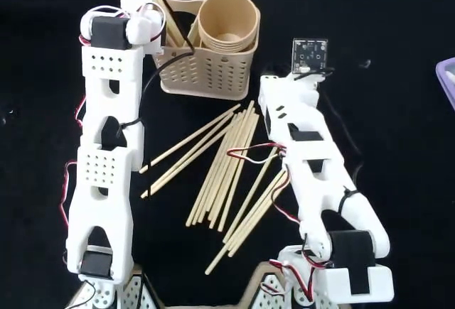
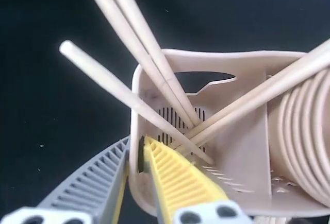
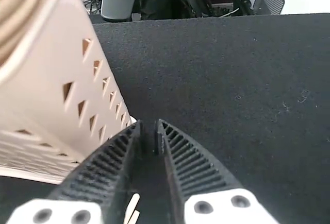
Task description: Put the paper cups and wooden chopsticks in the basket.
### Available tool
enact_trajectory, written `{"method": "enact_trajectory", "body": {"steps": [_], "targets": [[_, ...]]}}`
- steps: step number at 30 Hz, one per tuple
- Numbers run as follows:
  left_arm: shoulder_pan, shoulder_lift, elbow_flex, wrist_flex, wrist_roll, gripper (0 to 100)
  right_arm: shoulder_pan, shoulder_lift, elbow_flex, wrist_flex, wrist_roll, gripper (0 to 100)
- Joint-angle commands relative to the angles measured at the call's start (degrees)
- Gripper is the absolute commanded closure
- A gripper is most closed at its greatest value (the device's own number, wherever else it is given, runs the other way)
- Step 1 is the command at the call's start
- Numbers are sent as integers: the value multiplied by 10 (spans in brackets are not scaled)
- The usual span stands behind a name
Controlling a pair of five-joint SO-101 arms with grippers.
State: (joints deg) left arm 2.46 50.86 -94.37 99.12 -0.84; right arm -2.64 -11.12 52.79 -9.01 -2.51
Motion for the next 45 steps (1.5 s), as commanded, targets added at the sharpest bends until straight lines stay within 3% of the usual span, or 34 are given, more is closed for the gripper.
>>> {"method": "enact_trajectory", "body": {"steps": [1, 4, 9, 14, 23, 31, 35, 41, 45], "targets": [[1, -13, -7, -4, -30, 970, 8, -27, -7, -13, -5, 943], [1, -18, -7, 0, -32, 950, 7, -27, -7, -13, -5, 943], [1, -20, -8, 0, -28, 795, -5, -27, -4, -13, -5, 943], [0, -20, -8, 0, -28, 818, -7, -27, -4, -12, -5, 943], [-19, -23, -8, -101, -29, 820, -7, -27, -4, -12, -5, 943], [-19, -35, -4, -100, -32, 821, -7, -27, -4, -12, -5, 943], [-7, -40, -7, -72, -28, 983, -7, -27, -4, -12, -5, 943], [20, -41, -8, -41, -26, 971, -7, -27, -4, -12, -5, 943], [27, -48, -7, -40, 13, 970, -7, -27, -4, -12, -5, 943]]}}
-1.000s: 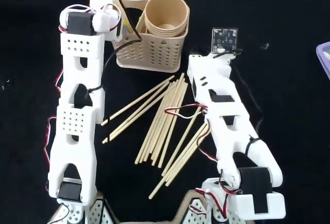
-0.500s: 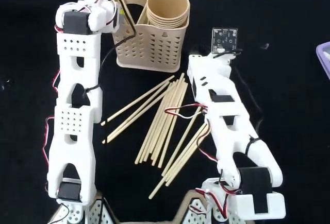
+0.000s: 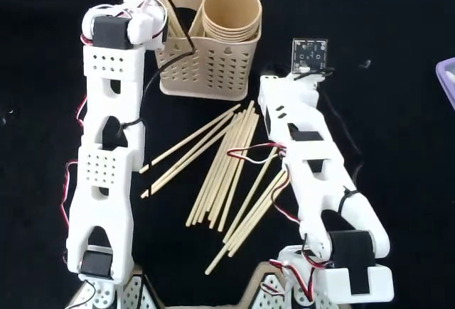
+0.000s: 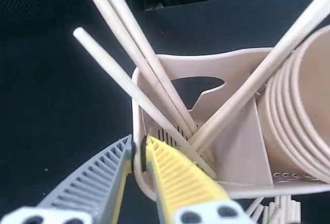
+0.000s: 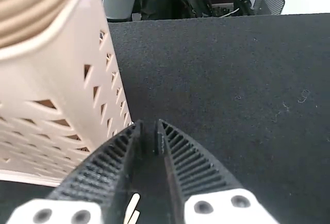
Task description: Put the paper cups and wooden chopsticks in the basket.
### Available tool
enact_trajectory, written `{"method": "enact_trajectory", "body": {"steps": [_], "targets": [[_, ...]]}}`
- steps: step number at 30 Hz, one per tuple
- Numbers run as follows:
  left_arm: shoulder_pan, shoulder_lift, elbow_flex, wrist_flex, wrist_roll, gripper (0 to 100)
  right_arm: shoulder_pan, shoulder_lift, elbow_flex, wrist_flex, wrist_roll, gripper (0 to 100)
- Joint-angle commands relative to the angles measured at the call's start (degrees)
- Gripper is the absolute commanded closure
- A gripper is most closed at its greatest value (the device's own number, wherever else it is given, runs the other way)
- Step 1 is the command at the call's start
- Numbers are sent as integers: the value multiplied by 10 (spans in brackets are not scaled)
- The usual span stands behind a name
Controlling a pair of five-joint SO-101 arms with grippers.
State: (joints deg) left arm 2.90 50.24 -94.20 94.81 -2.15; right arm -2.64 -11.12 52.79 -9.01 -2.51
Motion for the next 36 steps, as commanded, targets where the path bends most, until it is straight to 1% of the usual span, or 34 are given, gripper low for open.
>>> {"method": "enact_trajectory", "body": {"steps": [1, 6, 11, 16, 20, 24, 27, 36], "targets": [[22, -50, -8, 11, 36, 970, -7, -27, -4, -12, -5, 943], [27, -87, -8, 60, 68, 970, -7, -27, -4, -12, -5, 943], [15, -92, 4, 62, 84, 970, -6, -27, -4, -12, -5, 943], [17, -98, 86, 62, 84, 970, -5, -27, -4, -12, -5, 943], [7, -98, 151, 62, 83, 970, -6, -27, -4, -11, -5, 943], [6, -99, 147, 62, 80, 970, -6, -27, -4, -11, -5, 943], [12, -127, 155, 62, 79, 970, -6, -27, -3, -10, -5, 943], [15, -234, 334, 60, 76, 970, -7, -27, -3, -10, -5, 943]]}}
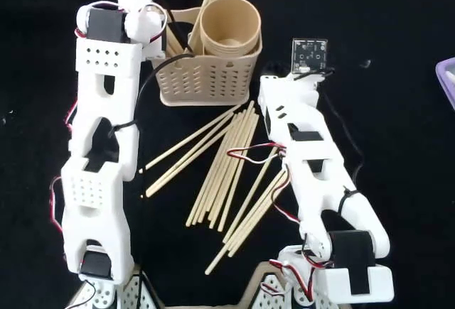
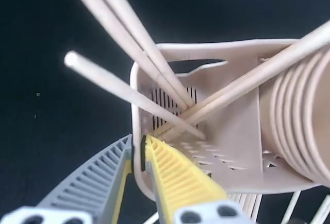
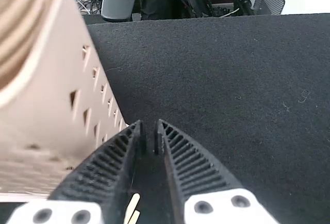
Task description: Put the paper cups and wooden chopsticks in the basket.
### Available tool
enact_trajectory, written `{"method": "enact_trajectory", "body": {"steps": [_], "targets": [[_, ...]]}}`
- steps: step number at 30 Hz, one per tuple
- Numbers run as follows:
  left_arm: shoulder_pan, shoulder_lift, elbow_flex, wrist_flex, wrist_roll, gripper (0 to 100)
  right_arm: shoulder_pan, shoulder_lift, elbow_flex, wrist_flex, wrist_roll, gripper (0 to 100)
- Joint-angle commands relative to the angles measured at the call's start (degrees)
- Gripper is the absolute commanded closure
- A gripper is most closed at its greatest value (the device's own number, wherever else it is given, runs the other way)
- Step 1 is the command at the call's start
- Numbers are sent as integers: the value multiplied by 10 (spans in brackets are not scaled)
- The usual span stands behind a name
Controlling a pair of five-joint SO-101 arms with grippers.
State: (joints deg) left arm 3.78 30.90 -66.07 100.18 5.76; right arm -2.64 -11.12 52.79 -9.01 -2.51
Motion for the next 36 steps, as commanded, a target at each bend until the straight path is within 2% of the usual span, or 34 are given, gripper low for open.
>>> {"method": "enact_trajectory", "body": {"steps": [1, 8, 12, 14, 21, 31, 36], "targets": [[7, -47, 64, 5, -4, 970, -7, -27, -3, -10, -5, 943], [14, -53, 73, -29, -51, 955, -7, -27, -3, -10, -5, 943], [10, -53, 72, -55, -54, 823, -7, -27, -3, -10, -5, 943], [10, -53, 69, -65, -54, 792, -7, -27, -3, -10, -5, 943], [9, -60, 67, -84, -51, 792, -7, -27, -2, -10, -5, 942], [9, -53, -80, -84, -55, 786, -7, -27, 2, -11, -5, 942], [9, -53, -94, -91, -55, 786, -7, -27, 2, -11, -5, 942]]}}
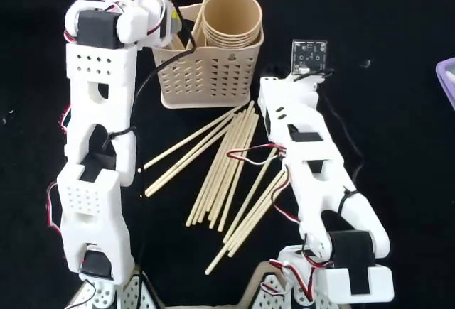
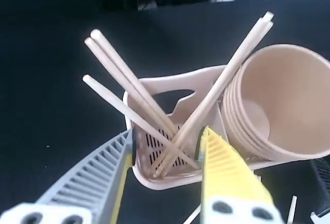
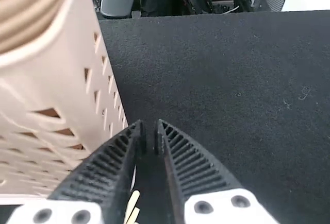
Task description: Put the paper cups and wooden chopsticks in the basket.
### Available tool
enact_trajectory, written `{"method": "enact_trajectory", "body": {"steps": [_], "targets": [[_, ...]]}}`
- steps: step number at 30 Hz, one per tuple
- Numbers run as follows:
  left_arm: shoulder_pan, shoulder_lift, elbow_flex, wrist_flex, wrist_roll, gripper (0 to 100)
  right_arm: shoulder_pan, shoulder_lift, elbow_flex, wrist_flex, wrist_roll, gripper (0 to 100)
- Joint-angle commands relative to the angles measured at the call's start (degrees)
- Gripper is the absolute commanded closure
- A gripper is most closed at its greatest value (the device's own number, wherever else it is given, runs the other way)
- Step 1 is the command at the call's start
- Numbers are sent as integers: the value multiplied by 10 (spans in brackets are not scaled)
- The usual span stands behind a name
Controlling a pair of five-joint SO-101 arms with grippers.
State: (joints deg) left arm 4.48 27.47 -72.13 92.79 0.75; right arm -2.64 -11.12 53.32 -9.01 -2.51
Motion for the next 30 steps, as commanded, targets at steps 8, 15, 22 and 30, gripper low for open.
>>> {"method": "enact_trajectory", "body": {"steps": [8, 15, 22, 30], "targets": [[-31, -47, -90, -3, -4, 786, -7, -27, -3, -10, -5, 942], [-50, -84, -155, 84, -26, 787, -4, -31, -2, -9, -5, 942], [-69, -234, 127, 84, -27, 791, 26, -62, -7, 40, -4, 942], [-57, -516, 560, 51, -62, 791, 26, -262, -7, 227, 0, 941]]}}
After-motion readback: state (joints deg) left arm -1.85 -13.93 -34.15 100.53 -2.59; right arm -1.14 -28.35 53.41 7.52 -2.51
